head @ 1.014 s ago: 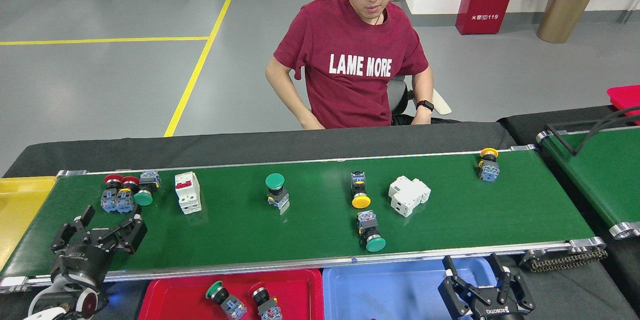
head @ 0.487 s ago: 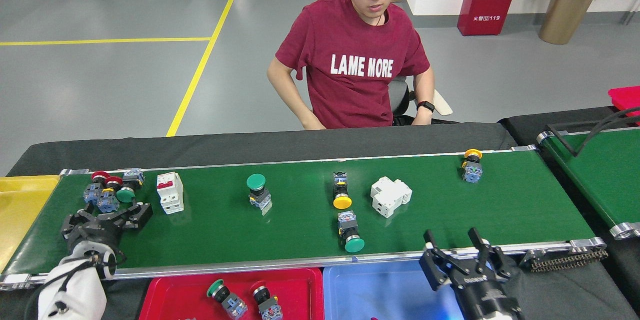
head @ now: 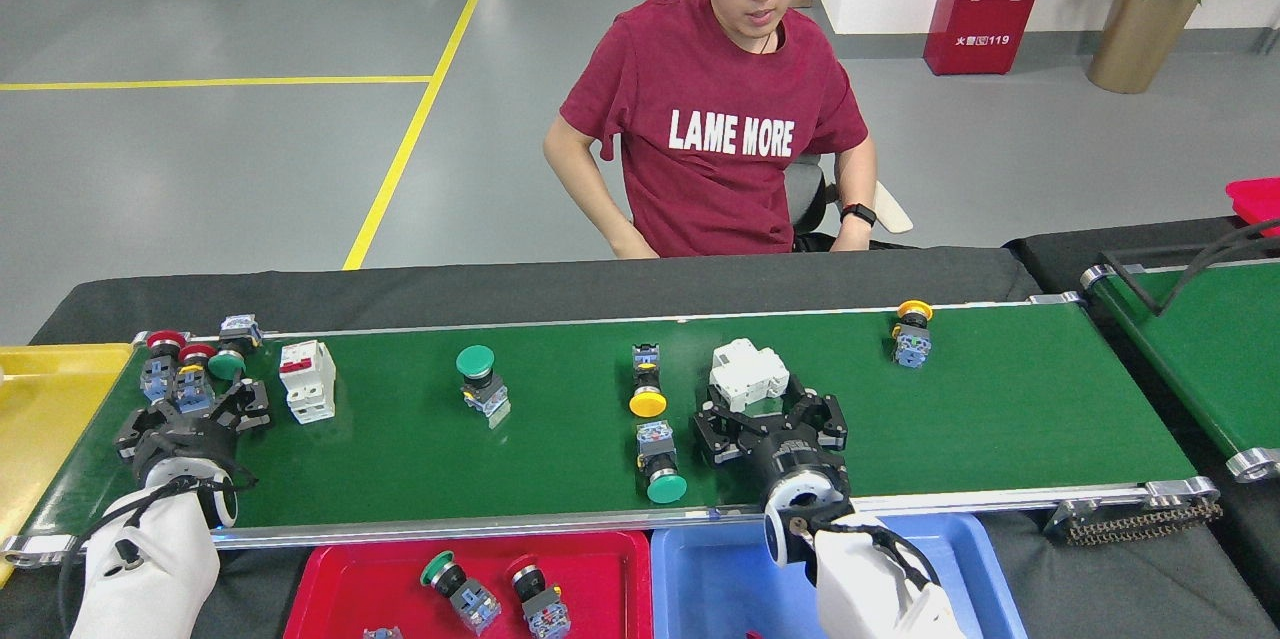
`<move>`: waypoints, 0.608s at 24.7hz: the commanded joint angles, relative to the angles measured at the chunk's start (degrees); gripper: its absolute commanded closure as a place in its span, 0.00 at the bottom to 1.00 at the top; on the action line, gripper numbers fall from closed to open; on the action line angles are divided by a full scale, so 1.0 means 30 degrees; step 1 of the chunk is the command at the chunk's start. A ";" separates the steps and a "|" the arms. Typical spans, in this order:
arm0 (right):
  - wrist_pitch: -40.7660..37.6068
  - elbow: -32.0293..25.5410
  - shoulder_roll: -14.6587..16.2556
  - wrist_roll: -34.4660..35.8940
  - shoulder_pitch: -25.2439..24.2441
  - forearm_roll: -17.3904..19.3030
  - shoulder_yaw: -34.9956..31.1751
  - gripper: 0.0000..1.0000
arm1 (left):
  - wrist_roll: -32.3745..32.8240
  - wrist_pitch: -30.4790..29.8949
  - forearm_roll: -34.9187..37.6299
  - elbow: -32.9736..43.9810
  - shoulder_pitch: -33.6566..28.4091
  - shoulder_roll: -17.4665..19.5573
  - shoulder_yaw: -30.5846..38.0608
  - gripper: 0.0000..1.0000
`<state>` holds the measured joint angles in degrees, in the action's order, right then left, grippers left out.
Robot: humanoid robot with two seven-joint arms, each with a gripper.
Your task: Pick switch part from conveyor to tray
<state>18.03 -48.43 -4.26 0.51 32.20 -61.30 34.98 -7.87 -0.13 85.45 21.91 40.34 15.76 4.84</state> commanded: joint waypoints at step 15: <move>-0.7739 -0.9287 0.6722 0.0681 -0.3437 0.3528 -0.0321 0.70 | -0.0717 -0.7838 -0.0330 1.3262 -0.8583 0.0899 0.0731 0.91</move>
<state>-0.96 -72.83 13.62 1.94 22.07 -51.62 34.47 -10.18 -19.17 84.77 57.95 15.38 17.64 6.28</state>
